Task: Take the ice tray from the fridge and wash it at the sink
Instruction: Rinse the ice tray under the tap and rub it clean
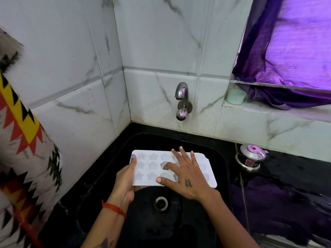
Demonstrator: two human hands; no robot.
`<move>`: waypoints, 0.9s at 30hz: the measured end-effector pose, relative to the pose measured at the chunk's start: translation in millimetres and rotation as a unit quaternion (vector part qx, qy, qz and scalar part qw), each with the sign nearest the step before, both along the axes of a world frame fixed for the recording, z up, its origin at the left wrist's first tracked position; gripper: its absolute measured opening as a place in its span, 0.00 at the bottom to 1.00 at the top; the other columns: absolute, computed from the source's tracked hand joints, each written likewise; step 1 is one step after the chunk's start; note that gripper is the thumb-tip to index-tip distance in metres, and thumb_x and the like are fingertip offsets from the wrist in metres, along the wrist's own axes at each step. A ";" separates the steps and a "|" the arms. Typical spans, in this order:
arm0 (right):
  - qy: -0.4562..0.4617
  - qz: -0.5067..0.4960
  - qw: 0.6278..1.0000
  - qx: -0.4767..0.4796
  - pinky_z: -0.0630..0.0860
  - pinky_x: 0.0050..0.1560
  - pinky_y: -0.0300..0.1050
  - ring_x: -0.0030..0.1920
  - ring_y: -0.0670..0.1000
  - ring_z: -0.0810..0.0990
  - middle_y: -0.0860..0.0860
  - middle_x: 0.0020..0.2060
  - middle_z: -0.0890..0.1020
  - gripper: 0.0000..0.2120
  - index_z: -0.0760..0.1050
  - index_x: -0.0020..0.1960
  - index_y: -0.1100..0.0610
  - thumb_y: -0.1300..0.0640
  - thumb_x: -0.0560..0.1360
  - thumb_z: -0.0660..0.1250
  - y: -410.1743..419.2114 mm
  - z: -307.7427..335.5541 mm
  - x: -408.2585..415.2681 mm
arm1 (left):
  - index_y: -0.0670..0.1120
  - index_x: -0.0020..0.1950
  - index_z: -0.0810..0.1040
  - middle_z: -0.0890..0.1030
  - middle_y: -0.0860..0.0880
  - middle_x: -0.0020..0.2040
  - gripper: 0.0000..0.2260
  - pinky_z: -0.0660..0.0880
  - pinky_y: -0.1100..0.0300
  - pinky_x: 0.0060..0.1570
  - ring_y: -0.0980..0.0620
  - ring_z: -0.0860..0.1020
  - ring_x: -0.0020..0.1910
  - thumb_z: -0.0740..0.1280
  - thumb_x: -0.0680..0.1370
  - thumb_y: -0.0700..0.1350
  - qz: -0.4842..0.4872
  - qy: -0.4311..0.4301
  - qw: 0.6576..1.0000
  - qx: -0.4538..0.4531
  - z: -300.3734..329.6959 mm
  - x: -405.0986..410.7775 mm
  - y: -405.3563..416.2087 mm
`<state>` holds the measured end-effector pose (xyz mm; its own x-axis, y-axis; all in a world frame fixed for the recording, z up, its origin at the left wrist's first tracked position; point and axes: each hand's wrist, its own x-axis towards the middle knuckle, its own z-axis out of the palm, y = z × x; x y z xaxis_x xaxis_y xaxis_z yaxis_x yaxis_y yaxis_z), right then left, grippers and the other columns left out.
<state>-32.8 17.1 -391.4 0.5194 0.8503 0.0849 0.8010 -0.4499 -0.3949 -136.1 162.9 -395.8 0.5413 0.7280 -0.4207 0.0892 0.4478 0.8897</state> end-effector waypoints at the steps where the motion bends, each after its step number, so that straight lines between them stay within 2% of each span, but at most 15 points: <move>1: 0.000 -0.001 1.000 0.000 0.30 0.73 0.52 0.76 0.48 0.36 0.49 0.77 0.50 0.37 0.71 0.60 0.40 0.22 0.64 0.42 -0.5 -0.4 0.2 | 0.44 0.48 0.79 0.84 0.44 0.42 0.18 0.78 0.54 0.33 0.44 0.83 0.40 0.61 0.78 0.58 0.000 -0.001 1.000 0.000 0.1 0.0 -0.2; 5: 0.011 -0.007 1.000 0.014 0.32 0.74 0.52 0.76 0.47 0.36 0.48 0.77 0.51 0.34 0.70 0.58 0.41 0.23 0.65 0.44 -1.8 0.7 0.5 | 0.44 0.48 0.79 0.84 0.44 0.42 0.17 0.78 0.54 0.33 0.45 0.83 0.40 0.61 0.78 0.57 -0.001 -0.006 1.000 0.005 1.4 0.1 -1.9; 12: 0.009 0.010 0.998 0.054 0.34 0.74 0.52 0.76 0.46 0.37 0.48 0.77 0.51 0.35 0.68 0.63 0.41 0.23 0.65 0.44 7.2 13.1 -3.3 | 0.44 0.48 0.79 0.84 0.43 0.42 0.17 0.78 0.55 0.33 0.45 0.83 0.40 0.62 0.78 0.57 -0.001 -0.009 1.000 0.004 4.4 0.4 -3.1; 20: -0.015 0.043 0.999 0.027 0.33 0.74 0.54 0.76 0.48 0.38 0.50 0.77 0.52 0.36 0.70 0.62 0.42 0.24 0.65 0.44 20.4 8.6 -7.7 | 0.44 0.46 0.79 0.84 0.44 0.39 0.16 0.78 0.58 0.25 0.47 0.83 0.35 0.62 0.78 0.56 0.004 -0.018 1.000 0.000 6.0 1.5 -4.2; 27: -0.036 0.043 0.998 0.000 0.30 0.73 0.54 0.76 0.49 0.37 0.50 0.77 0.51 0.37 0.71 0.63 0.40 0.24 0.65 0.42 21.4 6.5 -7.8 | 0.43 0.49 0.79 0.84 0.43 0.42 0.18 0.79 0.57 0.28 0.45 0.83 0.38 0.62 0.78 0.57 -0.003 -0.009 1.000 -0.004 1.4 3.2 -2.9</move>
<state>-40.6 38.5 -384.9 0.4373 0.8914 0.1190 0.8628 -0.3785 -0.3352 -132.8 160.0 -394.5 0.5534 0.7216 -0.4160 0.0758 0.4537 0.8879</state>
